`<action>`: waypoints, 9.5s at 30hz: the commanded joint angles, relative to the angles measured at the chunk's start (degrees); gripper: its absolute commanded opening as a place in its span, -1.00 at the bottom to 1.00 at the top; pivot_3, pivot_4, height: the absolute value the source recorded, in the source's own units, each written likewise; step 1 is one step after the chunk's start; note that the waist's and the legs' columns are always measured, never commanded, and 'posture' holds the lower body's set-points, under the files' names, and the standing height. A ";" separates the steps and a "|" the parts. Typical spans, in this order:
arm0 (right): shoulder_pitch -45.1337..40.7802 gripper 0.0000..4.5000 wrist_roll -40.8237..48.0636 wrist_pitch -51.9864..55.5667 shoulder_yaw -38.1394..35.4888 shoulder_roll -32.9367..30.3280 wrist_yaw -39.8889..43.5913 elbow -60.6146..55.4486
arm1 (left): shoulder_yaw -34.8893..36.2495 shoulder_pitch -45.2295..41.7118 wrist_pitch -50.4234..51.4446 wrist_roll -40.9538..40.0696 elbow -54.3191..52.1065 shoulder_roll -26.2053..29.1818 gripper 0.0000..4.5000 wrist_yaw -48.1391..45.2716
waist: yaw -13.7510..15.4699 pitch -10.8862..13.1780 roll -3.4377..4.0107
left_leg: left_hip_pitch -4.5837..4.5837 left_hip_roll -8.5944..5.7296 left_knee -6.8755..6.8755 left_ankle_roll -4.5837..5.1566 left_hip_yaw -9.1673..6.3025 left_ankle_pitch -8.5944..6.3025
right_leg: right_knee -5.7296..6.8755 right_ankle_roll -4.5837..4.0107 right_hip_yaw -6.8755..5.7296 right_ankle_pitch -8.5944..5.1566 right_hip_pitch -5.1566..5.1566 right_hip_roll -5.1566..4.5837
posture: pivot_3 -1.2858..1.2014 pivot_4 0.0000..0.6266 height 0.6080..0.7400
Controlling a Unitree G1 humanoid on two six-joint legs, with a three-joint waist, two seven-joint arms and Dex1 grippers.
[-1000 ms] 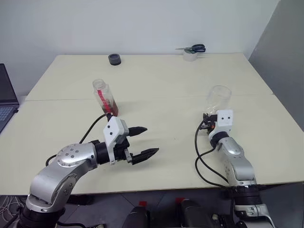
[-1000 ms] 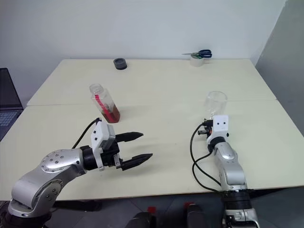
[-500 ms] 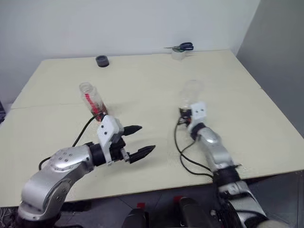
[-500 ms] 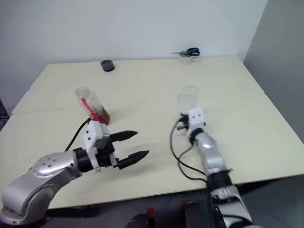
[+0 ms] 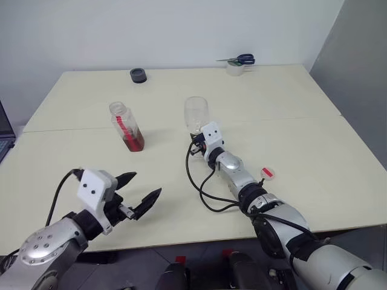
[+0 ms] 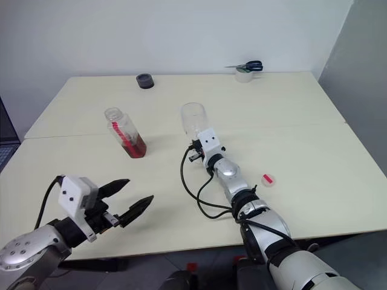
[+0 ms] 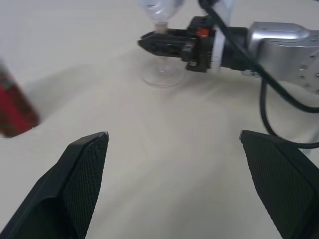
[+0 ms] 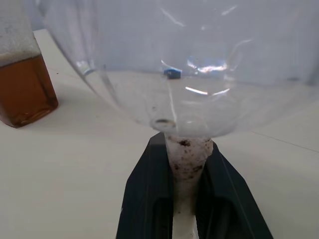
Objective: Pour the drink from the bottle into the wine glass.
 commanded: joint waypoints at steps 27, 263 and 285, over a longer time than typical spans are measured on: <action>3.49 0.89 -1.68 -3.46 -1.29 -0.57 3.64 -1.49 | -3.58 -5.56 -0.06 -0.07 -0.67 -1.31 1.00 4.63 | 0.01 0.00 0.00 | 0.05 0.02 -0.02 0.02 0.02 -0.01 | 0.03 0.00 0.01 0.00 0.02 0.03 | 0.03 -0.52 1.00; 29.14 1.00 25.52 48.76 -3.62 -31.58 14.26 -96.58 | -55.64 -107.18 -77.04 82.95 117.50 2.94 -0.25 23.78 | 1.73 0.08 -0.27 | -0.69 -0.45 0.29 -0.01 0.14 0.04 | 0.19 0.20 -0.13 0.03 -0.54 -0.10 | 0.03 -0.52 1.00; 29.43 1.00 25.53 48.62 -3.69 -31.57 14.16 -96.72 | -53.34 -107.31 -76.75 79.74 118.14 1.56 -0.25 21.44 | 1.73 0.08 -0.27 | -0.70 -0.45 0.31 -0.01 0.15 0.04 | 0.21 0.20 -0.14 0.03 -0.54 -0.10 | 0.03 -0.52 1.00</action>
